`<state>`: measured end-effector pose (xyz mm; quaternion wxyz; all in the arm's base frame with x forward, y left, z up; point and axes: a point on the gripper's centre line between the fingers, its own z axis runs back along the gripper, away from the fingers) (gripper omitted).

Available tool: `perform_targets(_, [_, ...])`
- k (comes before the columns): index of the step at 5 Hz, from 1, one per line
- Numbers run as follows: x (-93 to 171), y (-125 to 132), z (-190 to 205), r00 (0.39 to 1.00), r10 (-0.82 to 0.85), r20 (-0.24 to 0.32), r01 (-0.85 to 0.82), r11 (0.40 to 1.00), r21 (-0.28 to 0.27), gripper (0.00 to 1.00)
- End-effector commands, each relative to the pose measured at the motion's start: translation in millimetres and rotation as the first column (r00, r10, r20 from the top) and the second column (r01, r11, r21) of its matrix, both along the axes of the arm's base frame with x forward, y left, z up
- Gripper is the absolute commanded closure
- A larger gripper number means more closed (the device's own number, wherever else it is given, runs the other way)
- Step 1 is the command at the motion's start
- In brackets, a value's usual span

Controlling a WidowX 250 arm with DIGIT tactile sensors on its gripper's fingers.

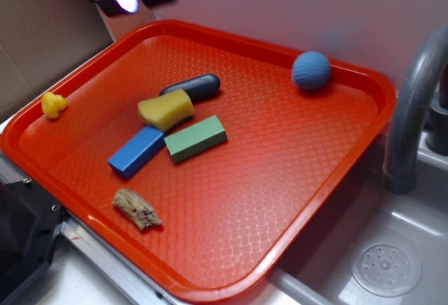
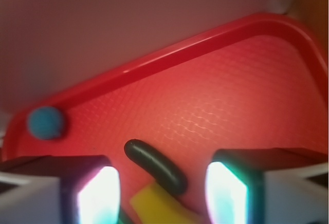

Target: Grab the plastic pickle.

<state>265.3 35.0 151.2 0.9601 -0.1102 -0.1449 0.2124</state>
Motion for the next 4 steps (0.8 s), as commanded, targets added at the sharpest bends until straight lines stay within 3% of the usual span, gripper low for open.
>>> perform_targets(1, [-11.8,26.8,6.5,1.0,0.013,0.004,-0.013,1.0,-0.016,0.0])
perform_targets(2, [-15.1,30.0,0.0,0.998,0.046,-0.031,-0.047,0.998,-0.039,0.0])
perform_targets(3, [-16.4,31.3,-5.1,0.998,-0.031,-0.049,0.031,0.999,0.01,0.0])
perform_targets(4, [-8.0,24.8,-15.1,0.963,-0.263,-0.061,0.271,0.939,0.211,0.0])
